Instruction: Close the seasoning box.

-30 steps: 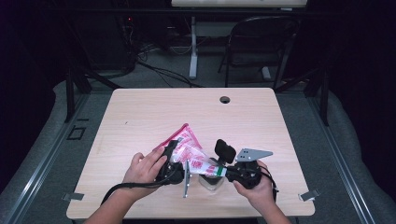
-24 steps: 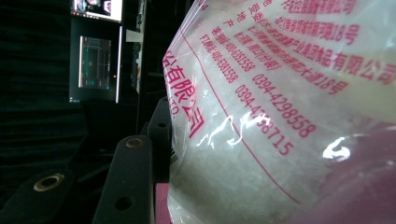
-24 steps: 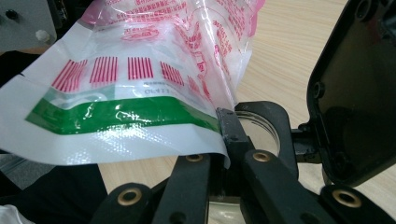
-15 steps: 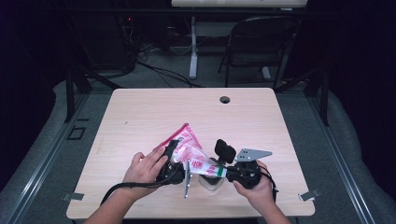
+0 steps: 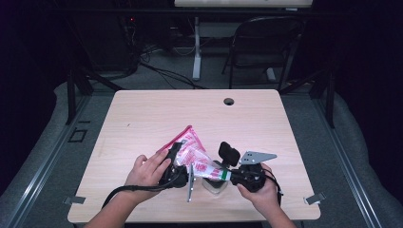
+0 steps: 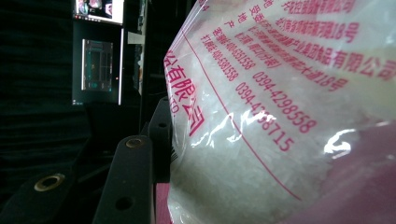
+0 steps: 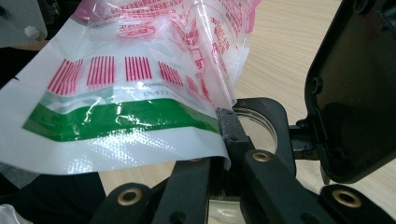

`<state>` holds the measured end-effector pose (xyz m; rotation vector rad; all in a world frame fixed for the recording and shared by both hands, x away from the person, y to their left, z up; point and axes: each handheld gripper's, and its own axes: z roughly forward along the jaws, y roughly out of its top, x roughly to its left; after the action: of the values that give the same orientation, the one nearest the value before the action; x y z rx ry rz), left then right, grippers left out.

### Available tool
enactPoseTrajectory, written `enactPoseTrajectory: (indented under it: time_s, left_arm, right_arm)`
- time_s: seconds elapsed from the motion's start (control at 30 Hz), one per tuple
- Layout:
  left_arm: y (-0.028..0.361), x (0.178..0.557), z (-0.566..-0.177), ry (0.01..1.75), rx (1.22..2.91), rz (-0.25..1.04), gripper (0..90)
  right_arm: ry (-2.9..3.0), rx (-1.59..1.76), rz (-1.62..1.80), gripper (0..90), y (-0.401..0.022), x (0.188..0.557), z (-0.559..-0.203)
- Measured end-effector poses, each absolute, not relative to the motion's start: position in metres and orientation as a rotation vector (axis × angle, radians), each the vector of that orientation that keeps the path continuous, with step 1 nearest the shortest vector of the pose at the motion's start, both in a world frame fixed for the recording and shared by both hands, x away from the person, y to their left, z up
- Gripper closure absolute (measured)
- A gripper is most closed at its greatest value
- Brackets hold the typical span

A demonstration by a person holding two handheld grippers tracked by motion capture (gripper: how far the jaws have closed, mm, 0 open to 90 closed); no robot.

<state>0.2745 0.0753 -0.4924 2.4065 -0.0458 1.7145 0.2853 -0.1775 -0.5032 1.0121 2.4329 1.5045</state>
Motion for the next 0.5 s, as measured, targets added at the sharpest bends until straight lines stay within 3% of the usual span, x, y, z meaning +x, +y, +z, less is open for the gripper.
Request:
enactPoseTrajectory:
  time_s: [0.5]
  left_arm:
    - [0.0743, 0.2735, -0.4914, -0.08, 2.396, 1.747, 59.3]
  right_arm:
    - [2.435, 1.016, 1.501, 90.0, -0.1777, 0.2856, -0.5039]
